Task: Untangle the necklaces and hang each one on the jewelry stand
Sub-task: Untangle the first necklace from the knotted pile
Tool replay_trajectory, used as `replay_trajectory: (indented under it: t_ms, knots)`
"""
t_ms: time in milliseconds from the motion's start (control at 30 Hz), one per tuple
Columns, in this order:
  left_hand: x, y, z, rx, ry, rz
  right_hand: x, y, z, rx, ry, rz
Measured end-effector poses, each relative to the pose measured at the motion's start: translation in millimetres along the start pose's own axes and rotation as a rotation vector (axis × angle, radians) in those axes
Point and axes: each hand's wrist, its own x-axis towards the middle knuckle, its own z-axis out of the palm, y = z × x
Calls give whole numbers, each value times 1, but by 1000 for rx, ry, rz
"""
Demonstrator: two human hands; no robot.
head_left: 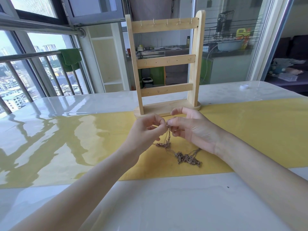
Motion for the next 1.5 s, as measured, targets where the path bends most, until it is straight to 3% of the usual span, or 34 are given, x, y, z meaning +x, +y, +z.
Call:
replay_trajectory:
  t_ms: [333,600,933,1233,1500]
  knots:
    - [1,0,-1,-44,88,16,0,-1,0,106,3,-48]
    - [0,-1,-2,3,65,21,-1,0,5,-112,15,-89]
    - [0,-5,-3,295,49,188,0,1,4,-246,20,-58]
    - [1,-3,-3,197,93,151,0,-2,-3,13,26,9]
    - [1,-1,-5,137,-18,262,0,-1,-2,54,12,35]
